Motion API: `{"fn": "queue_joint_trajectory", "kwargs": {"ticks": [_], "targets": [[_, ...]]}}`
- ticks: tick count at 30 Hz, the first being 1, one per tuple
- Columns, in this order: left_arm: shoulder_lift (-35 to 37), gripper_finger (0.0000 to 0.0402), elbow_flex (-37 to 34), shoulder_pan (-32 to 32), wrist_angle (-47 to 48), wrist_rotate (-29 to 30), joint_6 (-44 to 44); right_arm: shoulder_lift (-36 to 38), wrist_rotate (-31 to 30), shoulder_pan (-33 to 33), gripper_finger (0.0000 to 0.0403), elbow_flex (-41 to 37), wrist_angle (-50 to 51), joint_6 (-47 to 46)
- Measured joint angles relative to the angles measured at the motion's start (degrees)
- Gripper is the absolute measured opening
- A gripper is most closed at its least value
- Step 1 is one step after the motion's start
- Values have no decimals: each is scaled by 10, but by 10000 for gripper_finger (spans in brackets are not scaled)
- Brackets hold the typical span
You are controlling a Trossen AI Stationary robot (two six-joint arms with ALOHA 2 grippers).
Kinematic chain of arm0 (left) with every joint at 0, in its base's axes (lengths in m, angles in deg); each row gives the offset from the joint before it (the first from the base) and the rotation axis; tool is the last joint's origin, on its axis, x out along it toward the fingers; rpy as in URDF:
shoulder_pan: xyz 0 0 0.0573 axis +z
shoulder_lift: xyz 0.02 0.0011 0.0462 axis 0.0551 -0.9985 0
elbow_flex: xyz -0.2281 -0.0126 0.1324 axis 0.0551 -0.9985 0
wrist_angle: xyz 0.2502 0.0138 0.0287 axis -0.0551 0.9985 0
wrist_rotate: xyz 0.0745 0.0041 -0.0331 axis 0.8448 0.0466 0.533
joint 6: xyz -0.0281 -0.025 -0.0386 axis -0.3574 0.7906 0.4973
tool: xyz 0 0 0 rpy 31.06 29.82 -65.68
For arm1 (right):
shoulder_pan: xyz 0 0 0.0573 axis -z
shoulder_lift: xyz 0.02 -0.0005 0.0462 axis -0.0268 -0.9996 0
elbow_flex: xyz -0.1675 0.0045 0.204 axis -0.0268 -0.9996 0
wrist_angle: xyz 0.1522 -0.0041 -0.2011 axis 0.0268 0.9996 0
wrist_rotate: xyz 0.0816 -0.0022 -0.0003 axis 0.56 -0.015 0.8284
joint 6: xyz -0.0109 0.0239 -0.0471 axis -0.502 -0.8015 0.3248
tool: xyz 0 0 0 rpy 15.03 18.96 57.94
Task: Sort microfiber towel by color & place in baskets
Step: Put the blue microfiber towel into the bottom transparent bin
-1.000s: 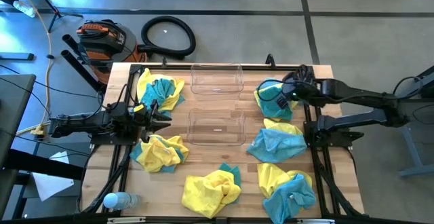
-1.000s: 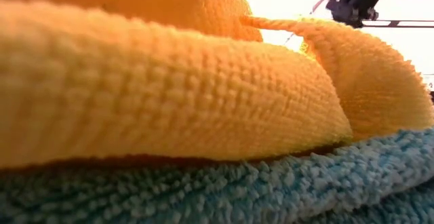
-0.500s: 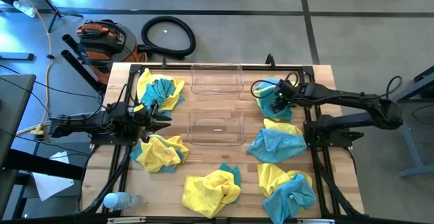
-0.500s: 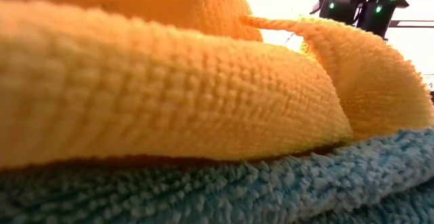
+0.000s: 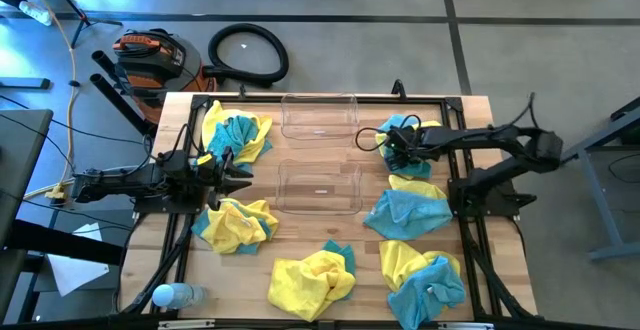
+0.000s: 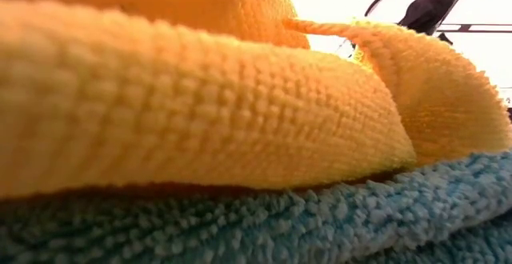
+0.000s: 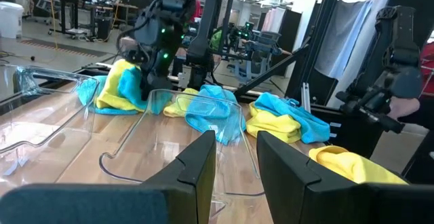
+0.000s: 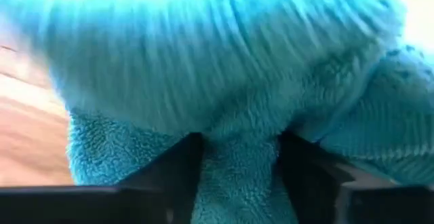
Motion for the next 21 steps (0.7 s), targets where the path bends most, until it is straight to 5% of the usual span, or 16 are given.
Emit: {"fn": "queue_joint_trajectory", "kwargs": {"ticks": [6, 13, 21], "targets": [[0, 97, 0, 0, 0, 0, 0, 11, 8, -8, 20, 5, 13, -22], [0, 97, 0, 0, 0, 0, 0, 98, -23, -53, 13, 94, 152, -85], [0, 97, 0, 0, 0, 0, 0, 135, -122, -152, 4, 294, 378, -180]]}}
